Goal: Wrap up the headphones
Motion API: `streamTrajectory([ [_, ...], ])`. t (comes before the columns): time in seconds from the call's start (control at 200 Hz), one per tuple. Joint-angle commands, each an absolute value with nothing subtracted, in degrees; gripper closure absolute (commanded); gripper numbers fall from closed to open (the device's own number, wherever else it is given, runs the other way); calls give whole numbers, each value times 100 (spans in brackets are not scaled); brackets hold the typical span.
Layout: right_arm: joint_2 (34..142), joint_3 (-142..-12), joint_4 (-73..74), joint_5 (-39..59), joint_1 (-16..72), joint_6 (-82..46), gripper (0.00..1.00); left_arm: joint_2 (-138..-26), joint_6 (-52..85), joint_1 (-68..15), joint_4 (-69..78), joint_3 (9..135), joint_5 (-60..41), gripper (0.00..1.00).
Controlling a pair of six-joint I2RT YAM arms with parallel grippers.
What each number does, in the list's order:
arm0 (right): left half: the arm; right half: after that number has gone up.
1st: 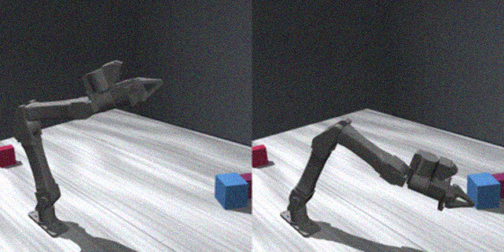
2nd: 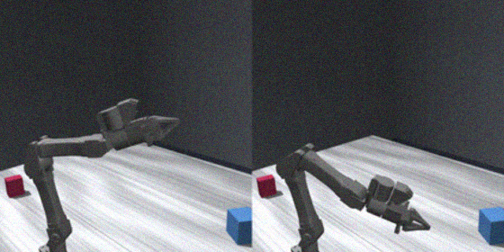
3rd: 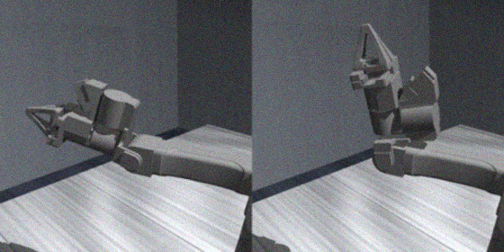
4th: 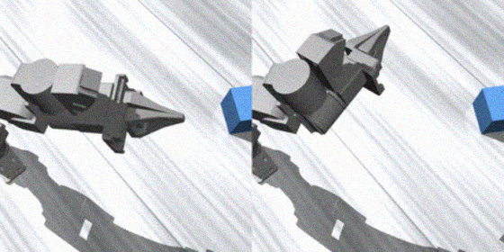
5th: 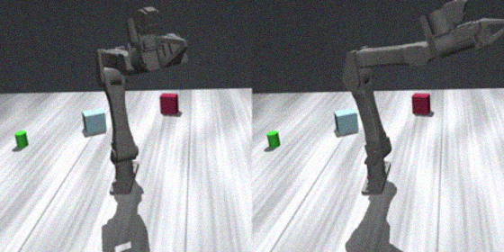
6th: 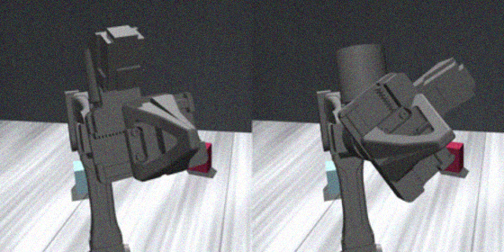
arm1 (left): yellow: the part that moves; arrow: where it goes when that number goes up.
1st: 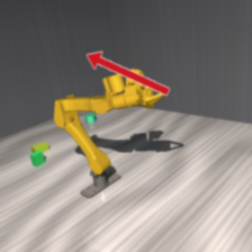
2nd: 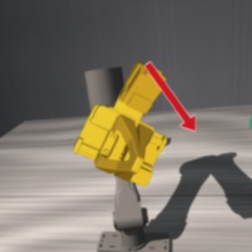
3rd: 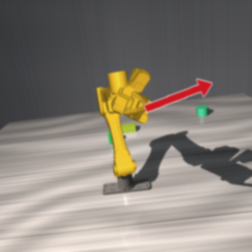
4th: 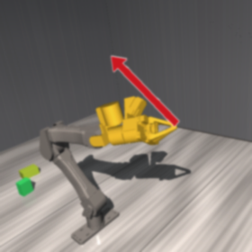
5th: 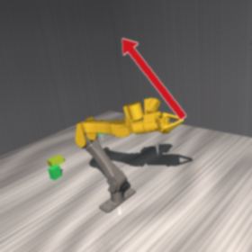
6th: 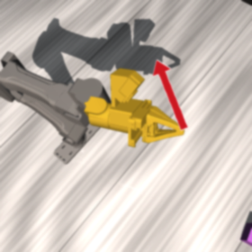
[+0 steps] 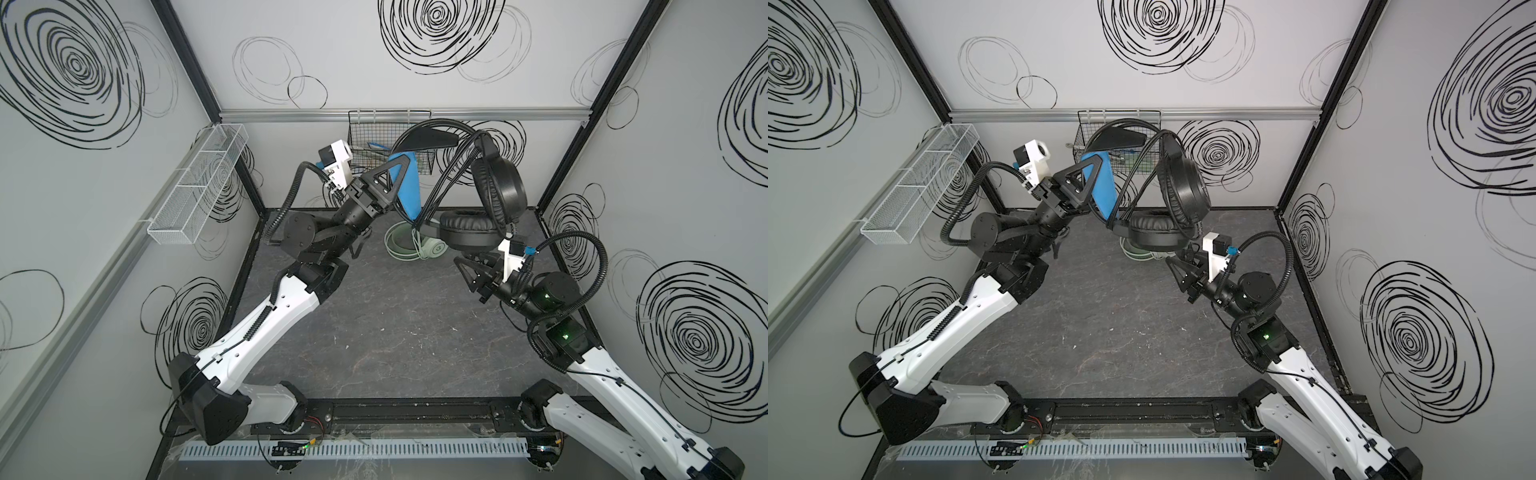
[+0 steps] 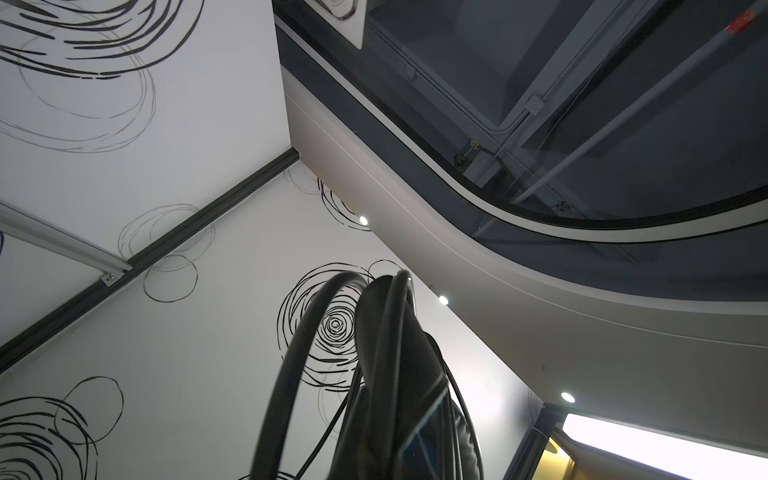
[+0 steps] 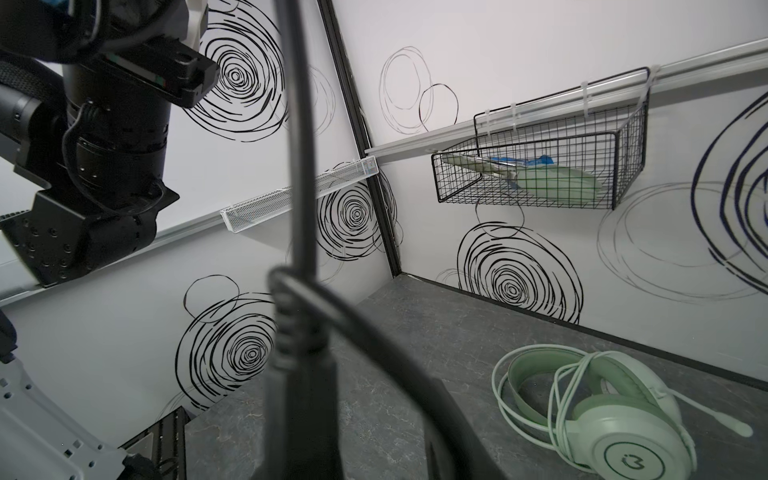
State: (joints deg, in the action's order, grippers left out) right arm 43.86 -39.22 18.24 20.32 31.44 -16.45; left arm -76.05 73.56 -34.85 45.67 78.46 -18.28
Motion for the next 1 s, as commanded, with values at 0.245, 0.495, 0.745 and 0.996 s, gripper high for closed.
streamTrajectory([
  [0.245,4254,-3850,1663,1932,3184,-1540,64,-7387,7578,-3404,5430,7919,-1519,100],
  [0.495,4101,-3801,1405,1844,3182,-1438,62,-7392,7617,-3276,5422,7954,-1530,100],
  [0.745,4047,-3796,1275,1563,3189,-1361,79,-7392,7606,-3217,5446,7936,-1471,100],
  [0.996,3979,-3674,1257,1469,3186,-1324,76,-7381,7561,-3182,5366,7974,-1494,100],
])
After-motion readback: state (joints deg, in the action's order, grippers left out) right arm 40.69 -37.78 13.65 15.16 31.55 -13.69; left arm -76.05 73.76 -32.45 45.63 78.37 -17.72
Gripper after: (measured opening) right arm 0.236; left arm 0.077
